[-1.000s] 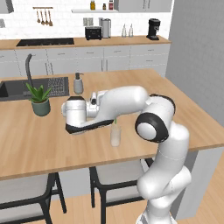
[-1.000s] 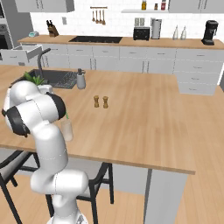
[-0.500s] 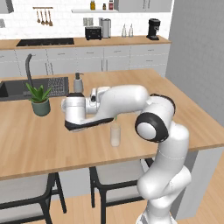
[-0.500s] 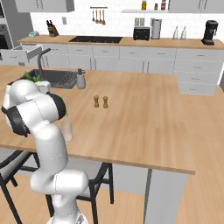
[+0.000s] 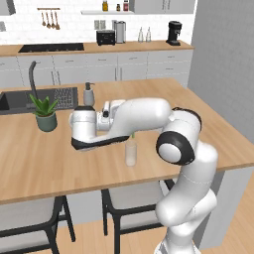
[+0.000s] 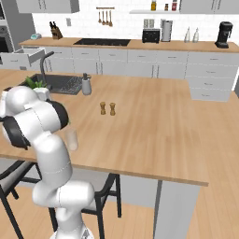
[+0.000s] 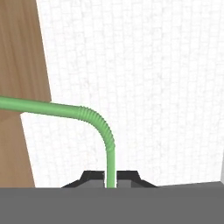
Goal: Take a straw from the drawer in front and place it inside the glass cup on the dining counter.
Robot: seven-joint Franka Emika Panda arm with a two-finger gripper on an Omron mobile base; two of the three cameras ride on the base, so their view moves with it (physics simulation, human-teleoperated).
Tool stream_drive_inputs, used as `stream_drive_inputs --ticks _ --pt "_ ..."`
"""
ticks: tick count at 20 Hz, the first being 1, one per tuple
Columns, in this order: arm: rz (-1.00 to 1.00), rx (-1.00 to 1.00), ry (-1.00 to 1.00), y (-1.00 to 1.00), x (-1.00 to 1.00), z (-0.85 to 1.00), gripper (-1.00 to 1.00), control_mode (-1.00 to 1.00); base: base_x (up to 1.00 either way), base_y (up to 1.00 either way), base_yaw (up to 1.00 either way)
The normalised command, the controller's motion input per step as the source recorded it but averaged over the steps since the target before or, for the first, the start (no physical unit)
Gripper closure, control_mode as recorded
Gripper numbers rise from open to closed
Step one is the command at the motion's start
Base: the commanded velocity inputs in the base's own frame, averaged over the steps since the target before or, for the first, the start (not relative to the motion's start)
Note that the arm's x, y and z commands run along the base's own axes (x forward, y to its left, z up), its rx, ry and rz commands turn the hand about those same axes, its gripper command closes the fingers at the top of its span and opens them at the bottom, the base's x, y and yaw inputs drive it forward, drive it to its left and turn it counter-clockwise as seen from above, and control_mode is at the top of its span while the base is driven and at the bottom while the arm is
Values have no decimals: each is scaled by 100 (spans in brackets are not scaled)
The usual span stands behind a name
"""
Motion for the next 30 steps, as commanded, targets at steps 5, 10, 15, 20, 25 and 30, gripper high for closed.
stream_drive_inputs --ticks 5,10,15,20,25,30 --pt "-3 0 0 0 -10 -1 100 -100 0 0 0" --pt "-2 0 0 0 -5 -6 100 -100 0 0 0" --pt "-2 0 0 0 0 -17 100 -100 0 0 0" --pt "-1 0 0 0 0 -19 100 -100 0 0 0" --pt "0 0 0 0 0 -18 100 -100 0 0 0" --pt "0 0 0 0 0 -22 100 -100 0 0 0"
